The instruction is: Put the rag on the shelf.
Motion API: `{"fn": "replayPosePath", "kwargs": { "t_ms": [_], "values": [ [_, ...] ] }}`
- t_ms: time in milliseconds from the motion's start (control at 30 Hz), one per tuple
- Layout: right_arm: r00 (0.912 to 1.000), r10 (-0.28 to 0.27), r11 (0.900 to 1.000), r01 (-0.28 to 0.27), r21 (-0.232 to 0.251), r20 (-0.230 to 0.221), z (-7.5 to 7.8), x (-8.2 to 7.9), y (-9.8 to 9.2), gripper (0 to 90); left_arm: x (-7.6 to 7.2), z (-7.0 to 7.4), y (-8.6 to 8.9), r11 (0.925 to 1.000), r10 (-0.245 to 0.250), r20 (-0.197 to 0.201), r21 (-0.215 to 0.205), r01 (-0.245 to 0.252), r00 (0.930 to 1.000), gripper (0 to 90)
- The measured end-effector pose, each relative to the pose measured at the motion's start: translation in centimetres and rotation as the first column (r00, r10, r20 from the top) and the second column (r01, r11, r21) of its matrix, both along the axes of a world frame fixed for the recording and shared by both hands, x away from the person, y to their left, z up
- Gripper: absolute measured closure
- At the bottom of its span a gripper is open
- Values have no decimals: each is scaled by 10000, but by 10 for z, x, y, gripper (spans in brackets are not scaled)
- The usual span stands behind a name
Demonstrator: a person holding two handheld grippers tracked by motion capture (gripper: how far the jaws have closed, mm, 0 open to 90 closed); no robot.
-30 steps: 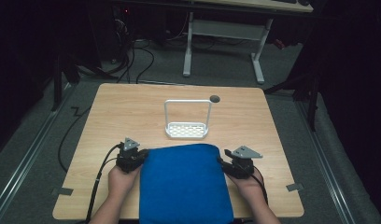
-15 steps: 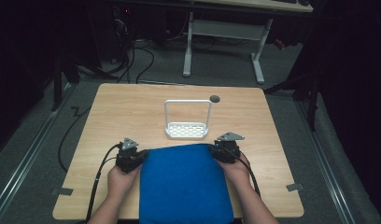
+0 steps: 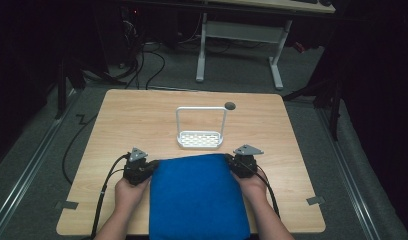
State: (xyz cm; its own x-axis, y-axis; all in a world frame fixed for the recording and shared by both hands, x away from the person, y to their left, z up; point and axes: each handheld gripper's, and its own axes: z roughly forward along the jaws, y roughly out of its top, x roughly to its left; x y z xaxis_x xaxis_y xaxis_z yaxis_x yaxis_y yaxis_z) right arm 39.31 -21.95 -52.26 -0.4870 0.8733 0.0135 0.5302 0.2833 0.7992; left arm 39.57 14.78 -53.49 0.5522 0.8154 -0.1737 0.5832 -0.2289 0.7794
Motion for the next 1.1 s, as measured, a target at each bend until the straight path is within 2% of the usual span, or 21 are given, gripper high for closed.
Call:
{"fn": "replayPosePath", "kwargs": {
  "t_ms": [233,300,433,467,567,667,767,800,833,867,1067,1100],
  "values": [
    [9987,121,9997,-132,222,494,6,-9,1,880,-4,2,3,9997,32,359,-227,-24,9994,874],
    [9975,133,9992,-160,378,689,9,-12,-1,880,-6,4,4,9994,16,573,-357,4,9984,874],
    [9956,99,9986,-146,502,931,14,-15,-5,881,-9,8,6,9977,-11,674,-676,57,9977,874],
    [9946,94,9977,-164,665,1037,16,-18,-7,881,-11,11,6,9967,-43,808,-810,108,9967,874],
    [9923,131,9970,-224,742,1234,20,-21,-8,881,-15,16,7,9950,13,1031,-994,90,9947,874],
    [9896,105,9954,-239,925,1433,26,-25,-10,881,-20,22,6,9939,108,1376,-1105,45,9904,874],
    [9869,37,9938,-215,1088,1612,30,-30,-10,881,-23,26,5,9934,137,1547,-1148,42,9879,874],
    [9848,92,9934,-289,1113,1737,32,-30,-10,881,-26,31,5,9928,163,1734,-1195,46,9847,874],
    [9848,92,9934,-289,1113,1737,32,-30,-10,881,-26,31,5,9928,163,1734,-1195,46,9847,874],
    [9814,57,9921,-295,1216,1919,35,-33,-10,881,-28,34,5,9922,212,1909,-1248,28,9814,874],
    [9697,54,9879,-431,1490,2442,47,-41,-8,881,-35,48,7,9875,352,2347,-1576,23,9714,874],
    [9697,54,9879,-431,1490,2442,47,-41,-8,881,-35,48,7,9875,352,2347,-1576,23,9714,874]
  ]
}}
